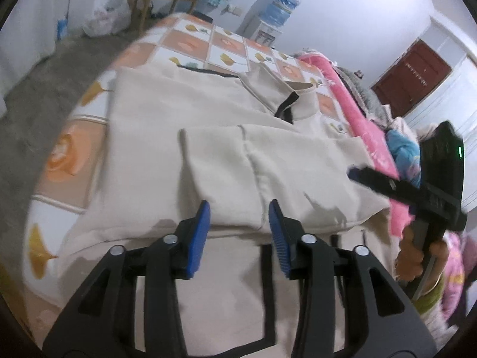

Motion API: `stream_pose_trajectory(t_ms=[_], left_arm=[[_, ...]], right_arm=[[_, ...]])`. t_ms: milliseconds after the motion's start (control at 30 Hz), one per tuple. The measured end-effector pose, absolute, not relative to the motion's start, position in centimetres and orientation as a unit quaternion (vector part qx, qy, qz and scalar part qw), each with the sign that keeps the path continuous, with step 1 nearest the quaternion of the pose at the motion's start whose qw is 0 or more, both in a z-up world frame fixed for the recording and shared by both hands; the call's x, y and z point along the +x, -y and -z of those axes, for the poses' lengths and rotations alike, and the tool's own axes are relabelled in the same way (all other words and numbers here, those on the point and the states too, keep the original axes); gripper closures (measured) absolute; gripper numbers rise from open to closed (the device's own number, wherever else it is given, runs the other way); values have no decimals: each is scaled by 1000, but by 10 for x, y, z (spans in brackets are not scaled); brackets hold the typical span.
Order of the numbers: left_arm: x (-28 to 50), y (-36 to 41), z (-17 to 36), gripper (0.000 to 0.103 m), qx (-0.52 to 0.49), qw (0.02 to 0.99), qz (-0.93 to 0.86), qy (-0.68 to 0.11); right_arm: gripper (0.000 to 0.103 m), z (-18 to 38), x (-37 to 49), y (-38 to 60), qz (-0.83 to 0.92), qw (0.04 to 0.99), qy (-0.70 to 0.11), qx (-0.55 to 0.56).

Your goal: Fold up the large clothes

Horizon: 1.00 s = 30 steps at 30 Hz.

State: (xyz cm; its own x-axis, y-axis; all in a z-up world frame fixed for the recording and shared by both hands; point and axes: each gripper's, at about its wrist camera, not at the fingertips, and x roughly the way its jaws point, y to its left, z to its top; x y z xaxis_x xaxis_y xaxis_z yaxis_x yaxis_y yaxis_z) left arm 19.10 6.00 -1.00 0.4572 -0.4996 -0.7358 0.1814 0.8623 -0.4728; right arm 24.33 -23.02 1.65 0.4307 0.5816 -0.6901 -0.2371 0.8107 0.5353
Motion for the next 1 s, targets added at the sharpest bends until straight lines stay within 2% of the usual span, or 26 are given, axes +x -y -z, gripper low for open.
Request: stream_pose_trajectory(t_ms=[167,367,500,600,667,733,833,1000], left_arm=[[214,-55,28,59,-168,828,175,-506],[241,-53,37,59,-147,833,134,-517],[250,-48,39,61,-127,839,120,-516],[251,-37,38,70,-91,849,109,-509],[249,-30,39,88,-59,856,104,-504],[248,-24,37,94,-34,862,105,-495],[245,-20,27,95,-6,875,108,-473],[231,-39,-32,96,-20,917,124,-380]], right_arm=[[49,-11,207,263,-226,835,-469,177],[49,-1,164,271,-193,859,-460,118],[49,5,151,281,-167,869,-452,115],[49,9,145,288,-152,874,-447,116],[49,8,142,293,-142,878,-443,115],[49,9,142,296,-137,880,-440,113],[49,9,142,298,-129,884,-437,105],[49,5,139,299,-118,892,-427,86]])
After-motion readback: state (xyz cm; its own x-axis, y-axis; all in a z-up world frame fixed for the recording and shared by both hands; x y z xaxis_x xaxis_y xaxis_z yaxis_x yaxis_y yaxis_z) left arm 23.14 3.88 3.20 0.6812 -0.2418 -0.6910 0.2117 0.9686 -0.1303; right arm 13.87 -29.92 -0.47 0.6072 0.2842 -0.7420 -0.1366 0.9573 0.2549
